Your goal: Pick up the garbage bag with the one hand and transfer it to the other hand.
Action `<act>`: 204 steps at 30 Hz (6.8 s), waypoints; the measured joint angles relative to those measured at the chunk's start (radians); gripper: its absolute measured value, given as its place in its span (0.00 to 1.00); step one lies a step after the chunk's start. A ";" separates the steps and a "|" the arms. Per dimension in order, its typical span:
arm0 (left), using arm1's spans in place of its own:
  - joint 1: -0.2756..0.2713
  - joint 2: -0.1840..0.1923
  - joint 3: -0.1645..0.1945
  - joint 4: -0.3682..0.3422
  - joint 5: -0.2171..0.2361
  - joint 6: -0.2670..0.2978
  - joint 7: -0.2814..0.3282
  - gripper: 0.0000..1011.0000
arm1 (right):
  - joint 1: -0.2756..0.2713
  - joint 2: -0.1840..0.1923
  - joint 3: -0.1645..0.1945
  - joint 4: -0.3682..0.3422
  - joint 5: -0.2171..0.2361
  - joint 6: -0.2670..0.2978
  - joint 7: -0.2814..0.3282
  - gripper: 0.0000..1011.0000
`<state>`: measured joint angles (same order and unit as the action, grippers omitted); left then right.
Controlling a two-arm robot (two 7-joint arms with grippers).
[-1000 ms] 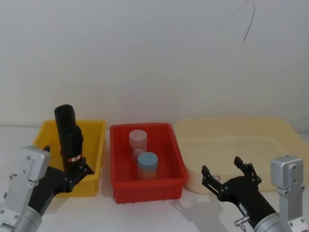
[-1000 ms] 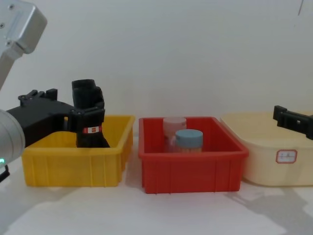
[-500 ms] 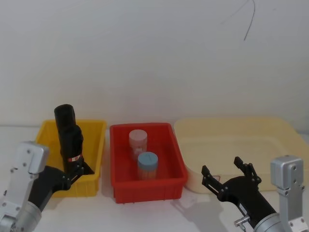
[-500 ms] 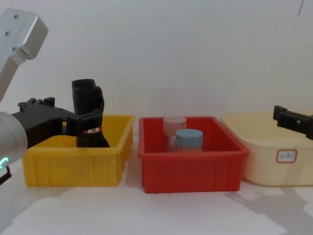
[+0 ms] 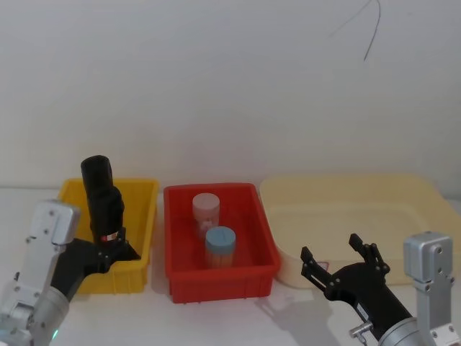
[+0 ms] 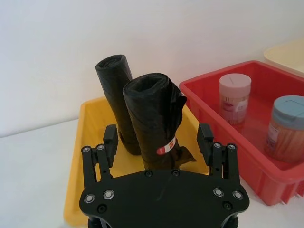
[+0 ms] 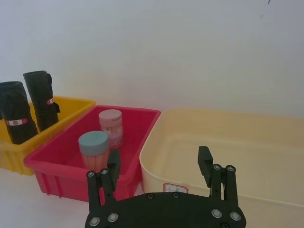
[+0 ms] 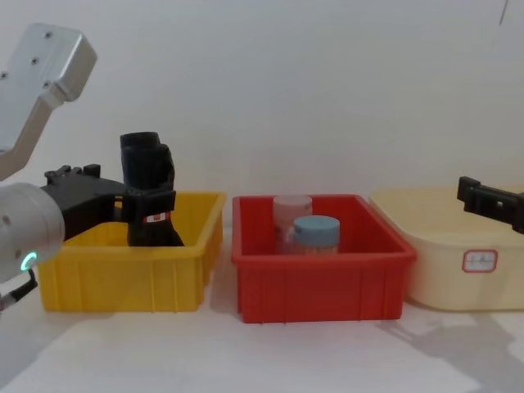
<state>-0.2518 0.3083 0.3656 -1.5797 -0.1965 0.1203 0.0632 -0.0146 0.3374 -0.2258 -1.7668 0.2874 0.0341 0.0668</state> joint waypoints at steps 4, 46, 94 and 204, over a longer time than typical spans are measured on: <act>-0.017 -0.010 0.000 0.022 0.006 0.000 -0.001 0.99 | 0.000 0.000 0.000 0.000 0.000 0.000 0.000 0.99; -0.205 -0.125 0.002 0.280 0.041 -0.043 -0.052 0.46 | 0.000 0.000 0.000 0.000 0.000 0.000 0.000 0.99; -0.319 -0.142 0.057 0.153 -0.055 -0.002 -0.379 0.37 | 0.000 0.000 0.000 0.000 0.000 0.000 0.000 0.99; -0.410 -0.241 0.174 0.336 -0.164 -0.034 -0.605 0.37 | 0.276 -0.091 -0.078 0.238 -0.072 0.040 0.212 0.82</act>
<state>-0.6616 0.0676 0.5400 -1.2438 -0.3607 0.0861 -0.5417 0.2610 0.2459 -0.3034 -1.5286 0.2155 0.0740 0.2793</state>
